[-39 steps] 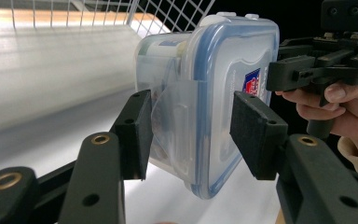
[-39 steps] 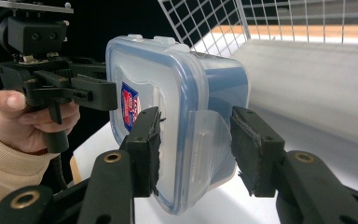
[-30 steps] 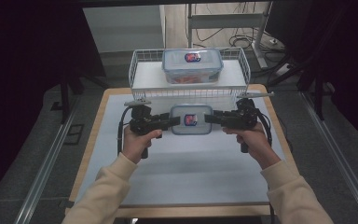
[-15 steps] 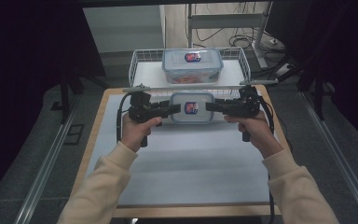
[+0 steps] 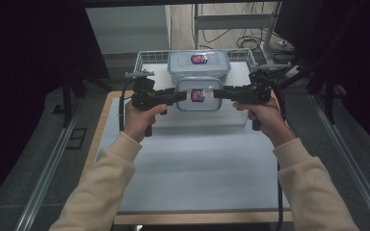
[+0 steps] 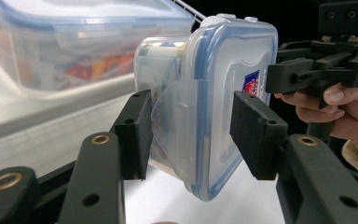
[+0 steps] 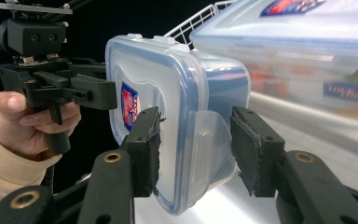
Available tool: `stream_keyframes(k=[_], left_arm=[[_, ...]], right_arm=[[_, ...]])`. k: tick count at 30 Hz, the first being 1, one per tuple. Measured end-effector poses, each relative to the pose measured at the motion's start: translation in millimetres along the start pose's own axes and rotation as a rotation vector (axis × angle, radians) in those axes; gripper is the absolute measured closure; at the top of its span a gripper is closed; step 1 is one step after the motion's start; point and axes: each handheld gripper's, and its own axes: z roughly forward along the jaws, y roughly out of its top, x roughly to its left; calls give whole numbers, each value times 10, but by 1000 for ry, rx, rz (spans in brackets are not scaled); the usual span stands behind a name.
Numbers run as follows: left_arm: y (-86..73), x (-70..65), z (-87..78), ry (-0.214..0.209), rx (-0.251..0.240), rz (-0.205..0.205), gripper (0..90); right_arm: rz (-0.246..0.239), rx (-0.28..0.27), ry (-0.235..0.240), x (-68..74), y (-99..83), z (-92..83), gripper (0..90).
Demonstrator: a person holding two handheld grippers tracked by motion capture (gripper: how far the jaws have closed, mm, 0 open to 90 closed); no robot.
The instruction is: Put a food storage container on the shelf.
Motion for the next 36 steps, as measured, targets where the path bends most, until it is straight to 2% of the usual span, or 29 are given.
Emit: stream_keyframes(k=[10,20,28,36], left_arm=[[349,74,52,1,-9,10,504],[583,171,129,-3,-19,9,504],[838,351,223,-4,-38,-19,504],[955,488,331,-5,-33,-41,503]], right_arm=[[-6,-7,-2,-99,342,10,534],[-6,-8,-6,-203,587,32,534],[3,-8,-8,-369,898,135,533],[5,9,-18,-514,1076,210,530]])
